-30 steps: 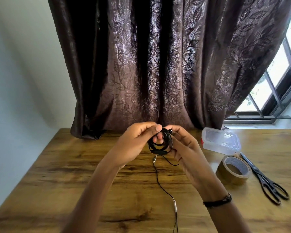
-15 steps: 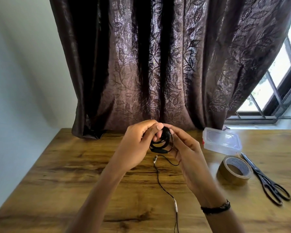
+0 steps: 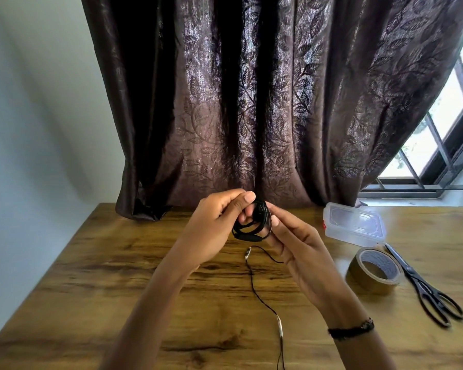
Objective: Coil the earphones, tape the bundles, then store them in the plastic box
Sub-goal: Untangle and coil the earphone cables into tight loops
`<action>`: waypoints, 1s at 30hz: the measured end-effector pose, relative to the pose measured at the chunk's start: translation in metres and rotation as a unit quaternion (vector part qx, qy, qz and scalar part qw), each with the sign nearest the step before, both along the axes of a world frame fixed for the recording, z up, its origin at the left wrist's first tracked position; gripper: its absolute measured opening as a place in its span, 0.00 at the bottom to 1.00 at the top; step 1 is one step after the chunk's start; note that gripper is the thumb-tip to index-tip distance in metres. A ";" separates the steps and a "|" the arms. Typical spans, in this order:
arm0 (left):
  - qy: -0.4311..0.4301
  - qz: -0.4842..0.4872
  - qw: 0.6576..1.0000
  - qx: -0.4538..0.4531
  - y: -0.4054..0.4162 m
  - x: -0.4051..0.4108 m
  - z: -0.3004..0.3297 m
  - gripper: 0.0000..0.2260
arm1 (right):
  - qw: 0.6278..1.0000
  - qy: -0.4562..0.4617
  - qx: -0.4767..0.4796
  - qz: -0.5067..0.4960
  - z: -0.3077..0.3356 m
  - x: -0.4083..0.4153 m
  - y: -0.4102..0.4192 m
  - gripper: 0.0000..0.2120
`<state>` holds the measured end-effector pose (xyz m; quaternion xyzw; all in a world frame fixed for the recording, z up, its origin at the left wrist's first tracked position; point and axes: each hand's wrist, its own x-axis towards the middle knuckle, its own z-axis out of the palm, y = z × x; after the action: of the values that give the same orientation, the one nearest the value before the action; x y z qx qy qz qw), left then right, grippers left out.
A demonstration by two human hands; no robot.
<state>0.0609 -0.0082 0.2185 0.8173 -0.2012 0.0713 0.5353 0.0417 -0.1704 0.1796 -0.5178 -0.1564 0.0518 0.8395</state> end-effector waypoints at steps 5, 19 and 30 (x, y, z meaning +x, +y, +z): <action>-0.006 -0.012 1.000 0.019 -0.001 0.000 0.001 0.16 | 1.000 -0.011 0.001 -0.022 -0.002 0.004 0.001 0.15; -0.184 0.108 0.961 0.177 -0.008 -0.007 0.003 0.17 | 0.995 0.034 0.063 -0.070 0.000 -0.002 0.021 0.10; -0.261 0.162 0.922 0.234 -0.009 -0.014 0.003 0.12 | 0.995 0.054 0.064 -0.055 0.013 -0.014 0.023 0.15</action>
<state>0.0471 -0.0171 0.2214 0.8933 -0.2096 0.3185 0.2382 0.0280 -0.1478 0.1923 -0.4674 -0.0856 0.0234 0.8796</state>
